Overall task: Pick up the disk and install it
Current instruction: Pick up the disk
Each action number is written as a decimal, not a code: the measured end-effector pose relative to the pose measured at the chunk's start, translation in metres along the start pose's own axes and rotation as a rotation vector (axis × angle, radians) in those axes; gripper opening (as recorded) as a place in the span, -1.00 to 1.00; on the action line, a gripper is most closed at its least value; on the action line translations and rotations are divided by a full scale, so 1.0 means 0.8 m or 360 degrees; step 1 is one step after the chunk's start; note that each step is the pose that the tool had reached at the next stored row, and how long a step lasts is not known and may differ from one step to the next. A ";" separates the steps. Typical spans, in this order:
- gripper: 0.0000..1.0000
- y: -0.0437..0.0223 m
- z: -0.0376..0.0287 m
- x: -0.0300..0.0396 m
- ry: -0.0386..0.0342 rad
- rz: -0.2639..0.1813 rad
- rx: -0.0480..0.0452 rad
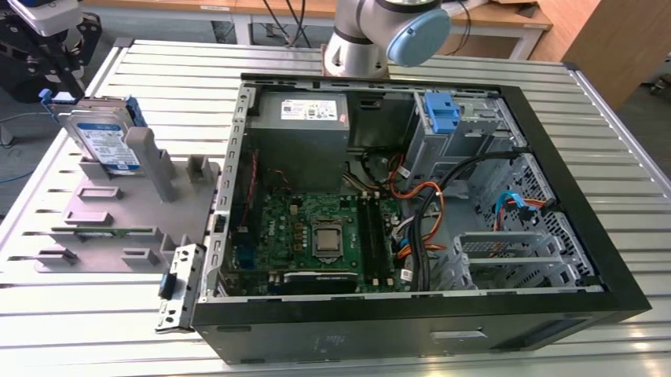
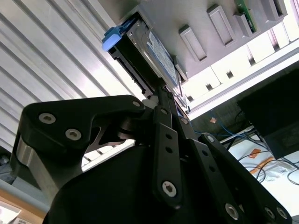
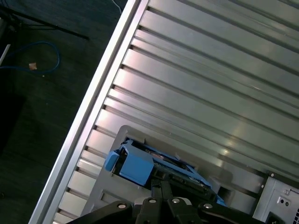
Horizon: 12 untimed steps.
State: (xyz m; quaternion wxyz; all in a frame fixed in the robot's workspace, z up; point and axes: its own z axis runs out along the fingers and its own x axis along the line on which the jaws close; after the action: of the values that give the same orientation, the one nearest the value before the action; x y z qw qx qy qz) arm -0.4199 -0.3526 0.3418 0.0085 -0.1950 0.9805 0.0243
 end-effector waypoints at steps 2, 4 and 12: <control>-0.79 0.0000 0.0000 0.0000 0.0000 -0.0001 0.0000; -0.79 0.0000 0.0000 0.0000 0.0000 -0.0001 0.0000; -0.79 0.0000 0.0000 0.0000 0.0000 -0.0001 0.0000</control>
State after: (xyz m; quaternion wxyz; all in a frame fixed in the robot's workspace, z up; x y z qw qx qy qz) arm -0.4199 -0.3526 0.3418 0.0085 -0.1955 0.9804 0.0243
